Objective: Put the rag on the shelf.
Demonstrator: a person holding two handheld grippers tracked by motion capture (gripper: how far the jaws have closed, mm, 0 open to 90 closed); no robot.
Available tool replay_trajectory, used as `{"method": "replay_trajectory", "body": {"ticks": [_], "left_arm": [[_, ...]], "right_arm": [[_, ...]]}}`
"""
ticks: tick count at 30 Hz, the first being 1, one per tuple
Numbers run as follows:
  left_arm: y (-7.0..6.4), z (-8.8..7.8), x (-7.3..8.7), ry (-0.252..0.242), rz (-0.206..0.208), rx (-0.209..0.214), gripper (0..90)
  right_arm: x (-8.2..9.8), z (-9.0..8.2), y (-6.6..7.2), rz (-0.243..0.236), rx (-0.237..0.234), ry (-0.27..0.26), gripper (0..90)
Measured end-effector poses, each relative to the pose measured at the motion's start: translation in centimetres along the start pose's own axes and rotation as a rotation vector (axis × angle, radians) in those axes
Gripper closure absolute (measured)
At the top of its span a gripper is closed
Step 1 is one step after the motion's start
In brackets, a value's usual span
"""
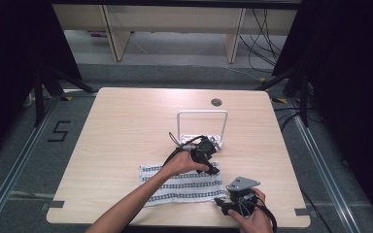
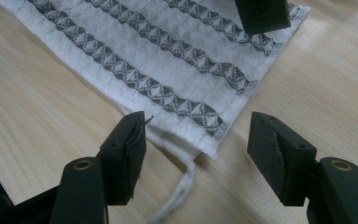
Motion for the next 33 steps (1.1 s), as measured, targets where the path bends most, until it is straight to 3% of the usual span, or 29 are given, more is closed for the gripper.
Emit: {"method": "replay_trajectory", "body": {"ticks": [2, 4, 7, 10, 11, 12, 13, 16, 19, 21, 25, 28, 33], "left_arm": [[0.2, 0.1, -0.2, -0.002, 0.010, -0.001, 37.3], [0.1, 0.2, -0.3, -0.001, -0.005, 0.003, 38.2], [0.4, 0.3, -0.5, 0.004, 0.009, 0.003, 40.8], [0.3, 0.6, -0.6, 0.012, 0.020, 0.004, 43.2], [0.2, 0.6, -0.5, 0.019, 0.014, 0.003, 44.0], [0.3, 0.7, -0.6, 0.025, 0.031, -0.004, 44.4], [0.3, 0.8, -0.6, 0.029, 0.035, -0.007, 45.2], [0.5, 1.0, -0.6, 0.042, 0.038, -0.010, 48.6], [0.4, 1.0, -0.7, 0.051, 0.064, -0.011, 55.5], [0.1, 1.1, -0.7, 0.059, 0.085, -0.002, 64.0], [-0.2, 1.1, -0.7, 0.066, 0.107, 0.014, 78.3], [-0.2, 0.8, -0.8, 0.075, 0.142, 0.004, 81.6], [-0.3, 0.2, -0.9, 0.057, 0.131, 0.002, 82.8]], "right_arm": [[0.1, -0.1, 0.3, 0.030, -0.013, 0.023, 40.6], [0.0, 0.1, 0.1, 0.009, -0.007, 0.017, 42.0], [0.0, 0.3, 0.2, 0.030, -0.012, 0.011, 45.3], [0.2, 0.2, 0.0, 0.011, -0.014, 0.023, 48.4], [0.1, 0.4, -0.1, -0.006, -0.006, -0.004, 49.3], [0.3, 0.1, 0.0, 0.003, -0.008, 0.026, 51.1], [0.2, 0.2, 0.0, -0.015, -0.012, 0.020, 53.8], [0.2, 0.1, 0.2, -0.012, -0.018, 0.019, 58.7], [0.2, 0.1, 0.5, 0.005, -0.025, 0.020, 66.2], [0.2, 0.0, 0.2, -0.017, -0.033, 0.013, 73.7], [0.2, 0.2, 0.2, 0.010, -0.058, 0.001, 84.5], [0.1, 0.3, 0.0, -0.001, -0.062, -0.016, 86.6], [-0.2, -0.2, -0.2, 0.003, -0.064, -0.018, 87.5]]}}
Point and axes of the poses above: each handheld gripper's, and its own axes: z roughly forward along the jaws, x roughly out of its underside, y roughly to its left, the point moved 8 cm from there along z, roughly forward along the jaws, and after that the axes turned 9 degrees about x, right-handed, at the moved point
